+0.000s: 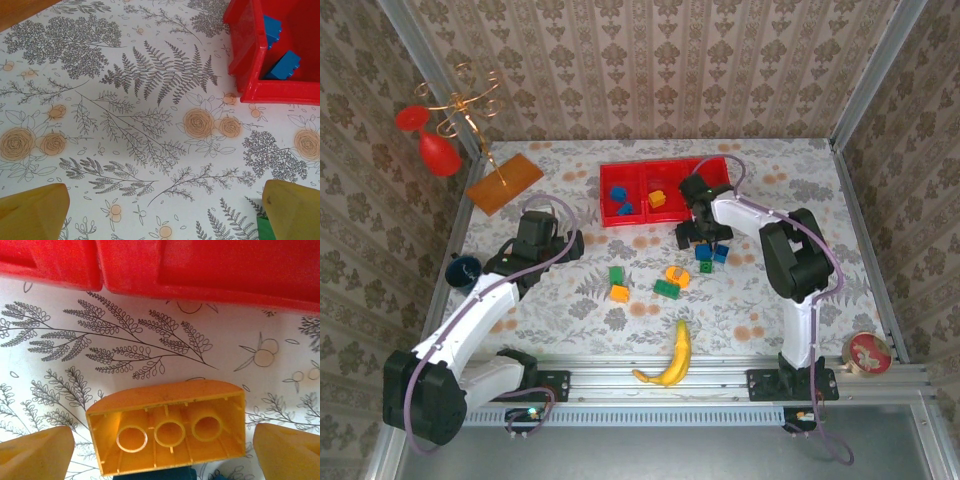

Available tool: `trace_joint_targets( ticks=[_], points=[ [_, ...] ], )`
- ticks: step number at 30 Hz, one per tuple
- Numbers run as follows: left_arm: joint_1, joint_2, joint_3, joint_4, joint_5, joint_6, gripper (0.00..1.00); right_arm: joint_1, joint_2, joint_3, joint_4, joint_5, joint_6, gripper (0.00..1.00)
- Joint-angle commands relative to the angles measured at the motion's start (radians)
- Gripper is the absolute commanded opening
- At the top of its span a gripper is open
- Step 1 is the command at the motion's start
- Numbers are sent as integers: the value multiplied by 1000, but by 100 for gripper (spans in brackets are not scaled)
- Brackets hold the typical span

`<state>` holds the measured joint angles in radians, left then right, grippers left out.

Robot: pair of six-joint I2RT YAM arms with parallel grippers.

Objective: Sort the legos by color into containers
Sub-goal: Pick up the lego from the center of the table.

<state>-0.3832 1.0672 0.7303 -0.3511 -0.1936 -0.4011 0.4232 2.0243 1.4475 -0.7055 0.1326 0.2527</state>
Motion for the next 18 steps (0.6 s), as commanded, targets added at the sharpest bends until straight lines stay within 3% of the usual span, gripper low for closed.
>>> trace_joint_targets(
  ticks=[1, 18],
  points=[
    [13, 4, -17, -3, 13, -19, 100, -1, 25, 36, 2, -14, -28, 92],
    [24, 2, -27, 0, 30, -23, 100, 6, 75, 64, 20, -62, -15, 82]
  ],
)
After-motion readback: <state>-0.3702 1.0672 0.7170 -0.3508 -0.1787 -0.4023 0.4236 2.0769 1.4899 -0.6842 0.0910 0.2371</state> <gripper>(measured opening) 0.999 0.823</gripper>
